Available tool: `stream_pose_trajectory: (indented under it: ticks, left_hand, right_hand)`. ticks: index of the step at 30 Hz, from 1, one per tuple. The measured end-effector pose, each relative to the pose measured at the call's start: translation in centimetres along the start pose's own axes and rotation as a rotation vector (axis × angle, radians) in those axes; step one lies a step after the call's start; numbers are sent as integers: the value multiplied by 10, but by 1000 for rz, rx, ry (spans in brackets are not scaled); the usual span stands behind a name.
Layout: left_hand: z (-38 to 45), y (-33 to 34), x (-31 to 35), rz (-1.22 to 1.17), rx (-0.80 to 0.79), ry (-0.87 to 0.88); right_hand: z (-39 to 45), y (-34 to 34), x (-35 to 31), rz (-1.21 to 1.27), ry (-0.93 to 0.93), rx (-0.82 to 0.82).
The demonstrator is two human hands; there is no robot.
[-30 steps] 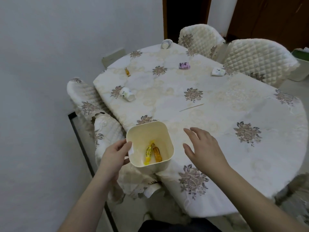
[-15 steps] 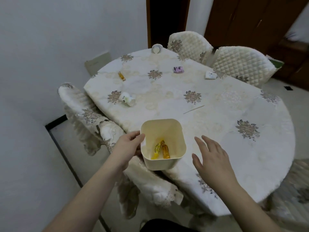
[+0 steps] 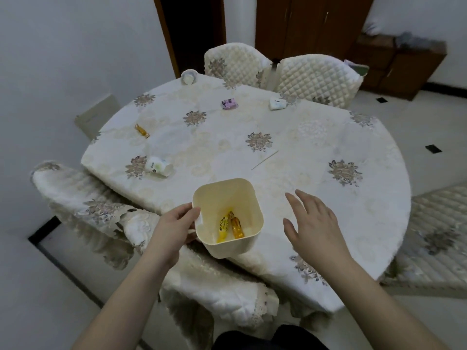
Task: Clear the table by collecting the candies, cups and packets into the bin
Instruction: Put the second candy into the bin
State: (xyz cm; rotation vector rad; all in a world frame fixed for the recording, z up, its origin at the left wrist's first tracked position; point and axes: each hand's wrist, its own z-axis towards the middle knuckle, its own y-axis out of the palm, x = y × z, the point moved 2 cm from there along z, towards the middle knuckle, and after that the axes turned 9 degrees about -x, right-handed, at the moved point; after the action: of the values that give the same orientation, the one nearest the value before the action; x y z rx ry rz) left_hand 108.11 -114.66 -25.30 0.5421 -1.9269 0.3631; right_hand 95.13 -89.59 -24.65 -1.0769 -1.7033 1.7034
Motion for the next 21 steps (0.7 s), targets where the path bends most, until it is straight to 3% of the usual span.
stream_pose_trajectory:
  ticks: [14,21]
  left_hand:
    - [64,-7,24,-15,81,-5]
    - [115,-32,18,12,14,-41]
  right_hand:
    - [116,8,-4,13,-25,-39]
    - [162,19,-14,-45,43,-50]
